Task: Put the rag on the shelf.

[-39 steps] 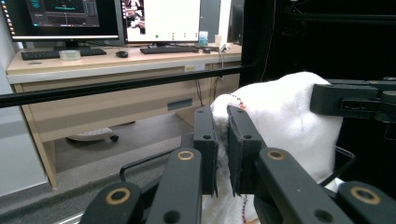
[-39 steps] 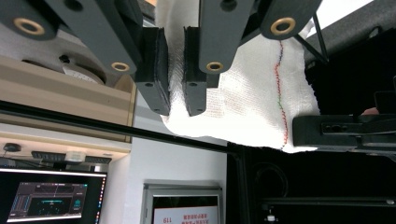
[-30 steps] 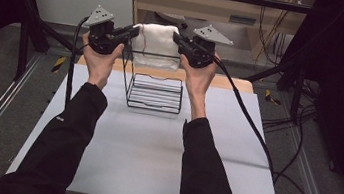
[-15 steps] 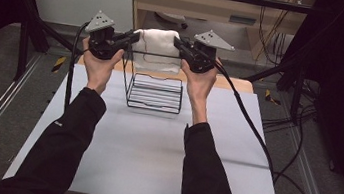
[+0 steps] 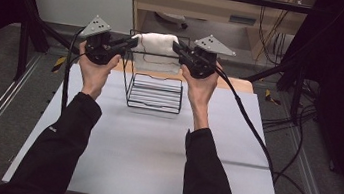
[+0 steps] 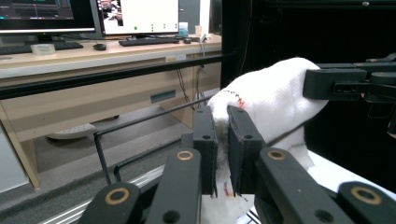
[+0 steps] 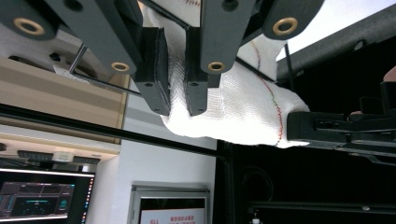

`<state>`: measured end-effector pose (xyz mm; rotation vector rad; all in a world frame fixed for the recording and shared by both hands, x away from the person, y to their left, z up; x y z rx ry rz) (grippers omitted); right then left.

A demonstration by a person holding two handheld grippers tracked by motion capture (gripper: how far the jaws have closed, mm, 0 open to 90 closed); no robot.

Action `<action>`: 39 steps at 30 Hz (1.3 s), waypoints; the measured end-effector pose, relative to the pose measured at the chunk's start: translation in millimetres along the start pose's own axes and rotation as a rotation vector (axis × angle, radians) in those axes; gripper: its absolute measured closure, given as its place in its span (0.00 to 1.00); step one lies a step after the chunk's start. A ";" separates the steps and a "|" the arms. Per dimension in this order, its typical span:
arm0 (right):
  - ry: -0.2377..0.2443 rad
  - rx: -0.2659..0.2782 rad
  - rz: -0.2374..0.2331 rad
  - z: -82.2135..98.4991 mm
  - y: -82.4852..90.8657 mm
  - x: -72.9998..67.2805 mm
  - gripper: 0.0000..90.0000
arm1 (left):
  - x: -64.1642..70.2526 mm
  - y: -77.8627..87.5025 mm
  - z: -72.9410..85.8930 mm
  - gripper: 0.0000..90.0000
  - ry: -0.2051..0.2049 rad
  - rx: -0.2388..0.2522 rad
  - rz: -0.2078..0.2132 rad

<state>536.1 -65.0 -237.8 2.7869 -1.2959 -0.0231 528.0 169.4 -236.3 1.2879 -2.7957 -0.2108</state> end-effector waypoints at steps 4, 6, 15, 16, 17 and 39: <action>0.021 -0.018 -0.012 2.5 4.8 -2.7 0.91 | 3.1 3.2 2.9 0.91 0.001 -0.030 0.012; 0.025 -0.025 -0.014 3.6 6.7 -4.9 0.91 | 6.3 4.8 3.8 0.91 -0.009 -0.046 0.014; 0.038 -0.056 -0.046 8.4 15.4 -9.3 0.91 | 14.3 11.8 10.0 0.89 -0.001 -0.073 0.019; 0.041 -0.057 -0.045 8.6 15.7 -9.8 0.91 | 14.6 12.4 10.3 0.89 -0.003 -0.076 0.019; 0.045 -0.059 -0.048 8.9 16.1 -10.2 0.91 | 14.8 13.0 10.5 0.89 -0.004 -0.077 0.018; 0.074 -0.055 -0.044 15.9 17.5 -12.3 0.91 | 9.0 29.9 -16.2 0.81 0.036 -0.069 0.004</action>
Point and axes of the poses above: each handheld gripper's, and its own axes: y roughly backward along the jaws, z roughly out of its underside, x roughly to its right, the point moved 4 cm from there along -y, roughly forward along the jaws
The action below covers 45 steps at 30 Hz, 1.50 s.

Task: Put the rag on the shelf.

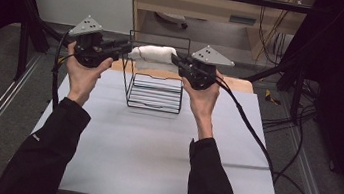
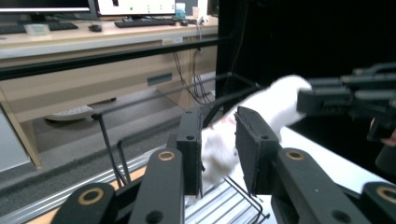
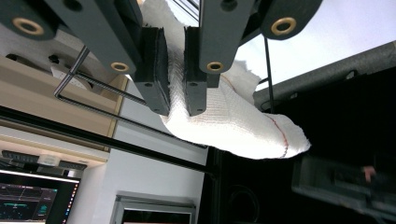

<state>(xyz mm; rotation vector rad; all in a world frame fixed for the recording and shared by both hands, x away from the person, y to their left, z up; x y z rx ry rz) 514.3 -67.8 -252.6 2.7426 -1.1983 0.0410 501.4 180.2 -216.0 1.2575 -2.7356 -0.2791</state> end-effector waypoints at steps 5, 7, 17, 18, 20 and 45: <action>0.016 -0.005 0.001 1.1 0.5 -1.1 0.91 | 1.6 -9.2 -7.5 0.90 0.024 -0.022 0.001; 0.023 -0.003 0.000 1.4 0.9 -1.7 0.91 | 3.9 -17.2 -6.7 0.93 0.026 -0.043 0.009; 0.033 -0.022 -0.010 3.0 1.9 -2.1 0.90 | 10.6 -29.8 12.6 1.00 0.044 -0.103 0.044; 0.030 -0.026 -0.010 3.2 1.6 -2.1 0.90 | 10.3 -30.0 13.8 1.00 0.047 -0.105 0.043; 0.028 -0.037 -0.014 3.6 1.8 -2.0 0.89 | 10.0 -30.1 16.0 1.00 0.047 -0.107 0.041; -0.017 -0.132 -0.077 -10.6 1.6 -12.1 1.00 | 8.7 -43.9 43.3 1.00 0.013 -0.160 0.023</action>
Point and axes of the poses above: each handheld gripper's, and its own axes: y roughly backward along the jaws, z roughly out of its underside, x roughly to its right, the point moved 4 cm from there along -y, roughly forward along the jaws
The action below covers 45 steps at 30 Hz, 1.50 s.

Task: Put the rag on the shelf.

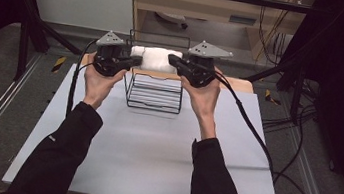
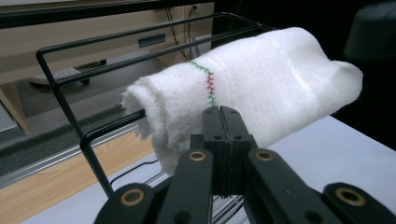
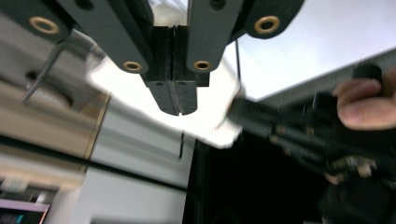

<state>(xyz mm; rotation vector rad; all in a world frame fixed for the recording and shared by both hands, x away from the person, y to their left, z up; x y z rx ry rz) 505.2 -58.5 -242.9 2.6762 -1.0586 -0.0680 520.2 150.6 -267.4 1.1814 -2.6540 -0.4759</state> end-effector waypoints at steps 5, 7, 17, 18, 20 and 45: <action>-0.016 -0.051 0.027 18.3 -8.4 3.1 1.00 | -0.4 -2.4 4.3 1.00 -0.005 -0.002 -0.004; -0.025 -0.060 0.046 24.1 -9.9 7.8 1.00 | -0.6 -4.2 5.8 1.00 -0.008 -0.004 -0.007; -0.034 -0.040 0.083 37.7 -16.2 16.6 0.97 | -3.7 -9.3 9.5 1.00 -0.012 0.007 -0.013; -0.035 -0.038 0.080 37.5 -16.1 16.1 0.97 | -3.8 -8.9 9.5 1.00 -0.013 0.008 -0.012; -0.035 -0.032 0.071 36.5 -14.5 15.6 0.96 | -3.3 -7.6 9.3 1.00 -0.018 0.010 -0.011; -0.114 -0.051 0.048 45.1 54.5 21.0 0.24 | -6.7 39.5 57.4 0.39 -0.027 -0.083 0.015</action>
Point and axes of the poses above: each handheld gripper's, and its own axes: y roughly backward along the jaws, z roughly out of its underside, x roughly to its right, the point moved 4 cm from there along -y, roughly forward along the jaws
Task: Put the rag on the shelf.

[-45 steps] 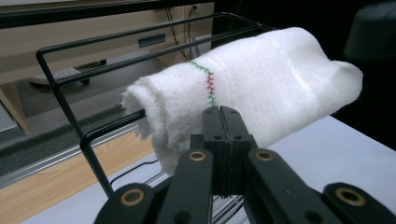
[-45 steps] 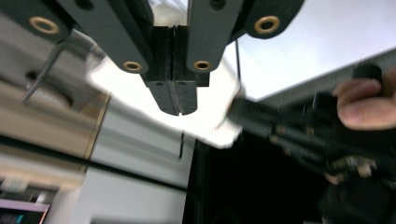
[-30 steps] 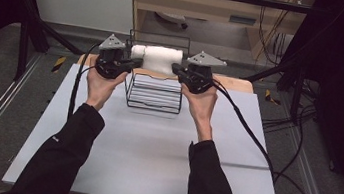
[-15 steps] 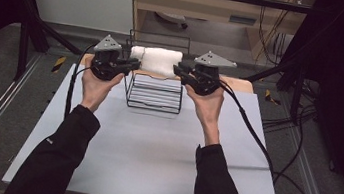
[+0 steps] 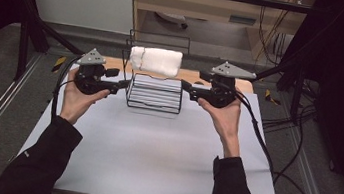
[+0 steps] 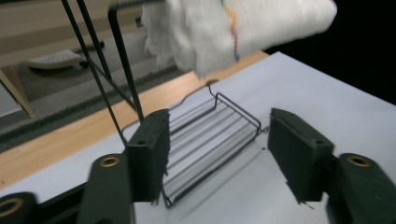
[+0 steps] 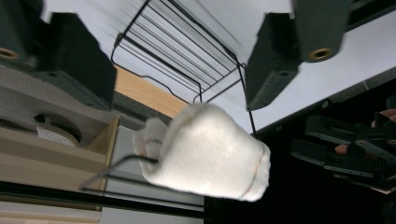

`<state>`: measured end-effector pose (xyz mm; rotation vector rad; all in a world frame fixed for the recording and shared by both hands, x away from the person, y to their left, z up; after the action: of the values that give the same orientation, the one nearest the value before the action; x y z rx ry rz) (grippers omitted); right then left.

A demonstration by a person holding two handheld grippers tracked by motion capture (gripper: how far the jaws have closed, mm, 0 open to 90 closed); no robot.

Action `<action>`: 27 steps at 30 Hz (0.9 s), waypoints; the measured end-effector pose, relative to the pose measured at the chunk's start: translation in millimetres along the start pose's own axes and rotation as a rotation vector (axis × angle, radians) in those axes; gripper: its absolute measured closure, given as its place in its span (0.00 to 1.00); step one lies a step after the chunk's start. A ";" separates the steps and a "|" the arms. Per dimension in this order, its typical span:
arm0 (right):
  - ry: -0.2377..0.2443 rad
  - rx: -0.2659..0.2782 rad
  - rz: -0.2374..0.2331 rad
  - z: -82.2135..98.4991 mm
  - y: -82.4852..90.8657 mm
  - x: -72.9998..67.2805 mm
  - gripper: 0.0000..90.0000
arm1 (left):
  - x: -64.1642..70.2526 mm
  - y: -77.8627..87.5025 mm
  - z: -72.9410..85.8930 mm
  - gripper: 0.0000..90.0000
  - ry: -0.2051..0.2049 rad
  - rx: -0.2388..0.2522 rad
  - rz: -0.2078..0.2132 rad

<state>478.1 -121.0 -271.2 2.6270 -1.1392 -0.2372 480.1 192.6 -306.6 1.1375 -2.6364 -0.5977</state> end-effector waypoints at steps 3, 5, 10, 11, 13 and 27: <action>-0.016 -0.025 0.003 13.5 7.2 5.9 0.18 | 1.0 1.1 17.3 0.30 0.001 -0.025 0.008; -0.020 -0.041 0.006 23.4 12.2 9.7 0.16 | 1.0 2.5 29.8 0.25 0.001 -0.046 0.010; -0.058 -0.058 0.001 48.5 22.7 17.6 0.10 | -1.1 8.2 59.2 0.18 0.007 -0.073 0.004; -0.065 -0.066 0.001 53.8 24.2 19.0 0.09 | -1.4 9.0 64.8 0.16 0.009 -0.078 0.000; -0.073 -0.085 -0.002 64.3 26.4 21.3 0.07 | -1.8 11.2 75.2 0.14 0.015 -0.089 0.001; -0.090 -0.150 -0.017 132.0 44.7 23.5 0.02 | -4.8 28.1 132.4 0.09 0.045 -0.107 -0.007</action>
<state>429.7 -191.1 -384.0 2.5176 -1.0816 -0.4310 419.8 250.8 -412.9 1.1154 -2.5311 -0.6975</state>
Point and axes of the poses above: each handheld gripper's, and its own axes: y roughly backward along the jaws, z roughly out of its underside, x roughly to its right, the point moved 4 cm from there along -y, roughly forward along the jaws
